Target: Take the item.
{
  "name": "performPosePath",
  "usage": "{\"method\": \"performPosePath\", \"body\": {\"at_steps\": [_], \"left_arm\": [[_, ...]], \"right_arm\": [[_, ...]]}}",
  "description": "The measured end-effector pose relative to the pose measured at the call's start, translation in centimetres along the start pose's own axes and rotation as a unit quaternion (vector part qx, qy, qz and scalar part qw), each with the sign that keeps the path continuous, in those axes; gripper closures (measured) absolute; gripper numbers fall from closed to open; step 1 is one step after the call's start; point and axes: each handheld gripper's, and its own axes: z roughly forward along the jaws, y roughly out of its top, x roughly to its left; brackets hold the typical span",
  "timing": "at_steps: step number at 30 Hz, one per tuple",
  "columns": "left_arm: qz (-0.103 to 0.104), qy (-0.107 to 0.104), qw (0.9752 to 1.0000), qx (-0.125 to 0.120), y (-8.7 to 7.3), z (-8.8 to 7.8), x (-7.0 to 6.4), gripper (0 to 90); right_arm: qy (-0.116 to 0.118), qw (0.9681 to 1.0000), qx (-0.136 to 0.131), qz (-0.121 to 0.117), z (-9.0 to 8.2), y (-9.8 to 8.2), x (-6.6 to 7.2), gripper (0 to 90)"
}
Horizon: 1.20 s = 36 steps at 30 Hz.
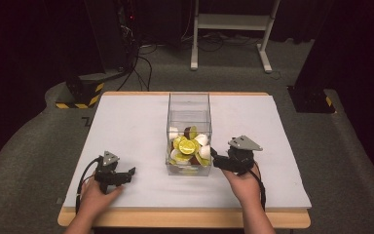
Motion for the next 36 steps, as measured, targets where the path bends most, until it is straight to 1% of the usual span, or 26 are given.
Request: {"method": "performPosePath", "body": {"at_steps": [6,7,8,16,17,18,19,25,26,31,32,34,36], "left_arm": [[-0.004,0.000,1.0000,-0.004,0.0,0.1,0.0,15.8],[0.000,0.000,1.0000,0.000,0.0,0.0,0.0,15.8],[-0.004,0.000,1.0000,-0.004,0.0,0.1,0.0,15.8],[-0.002,0.000,1.0000,-0.002,0.0,0.0,0.0,15.8],[-0.004,0.000,1.0000,-0.004,0.0,0.1,0.0,15.8],[0.000,0.000,1.0000,-0.001,0.0,0.0,0.0,15.8],[-0.003,0.000,1.0000,-0.004,0.0,0.1,0.0,15.8],[-0.004,0.000,1.0000,-0.004,0.0,0.1,0.0,15.8],[-0.001,0.000,1.0000,-0.001,0.0,0.0,0.0,15.8],[-0.004,0.000,1.0000,-0.004,0.0,0.1,-0.1,15.8],[-0.001,0.000,1.0000,-0.001,0.0,0.0,0.0,15.8],[-0.002,0.000,1.0000,-0.003,0.0,0.0,0.0,15.8],[-0.001,0.000,1.0000,-0.001,0.0,0.0,0.0,15.8]], "right_arm": [[0.011,0.9999,-0.002,-0.001,-0.3,0.2,0.4,14.5],[0.013,0.9999,-0.003,-0.002,-0.3,0.2,0.4,14.5],[0.015,0.9999,-0.004,-0.002,-0.4,0.2,0.5,14.5],[0.026,0.9996,-0.005,-0.008,-0.7,0.4,1.2,14.7],[0.027,0.9995,-0.006,-0.012,-0.7,0.4,1.3,14.7],[0.029,0.9995,-0.006,-0.012,-0.7,0.4,1.5,14.7],[0.033,0.9993,-0.006,-0.013,-0.6,0.5,1.7,14.7],[0.049,0.9985,-0.011,-0.022,-0.5,0.6,2.5,14.8],[0.051,0.9984,-0.011,-0.022,-0.4,0.7,2.7,14.8],[0.064,0.9975,-0.006,-0.029,0.0,0.8,3.3,15.4],[0.067,0.9973,-0.006,-0.029,0.1,0.8,3.5,15.4],[0.074,0.9967,-0.003,-0.034,0.4,0.9,3.9,15.5],[0.080,0.9958,-0.002,-0.045,0.7,1.0,4.3,15.8]]}}
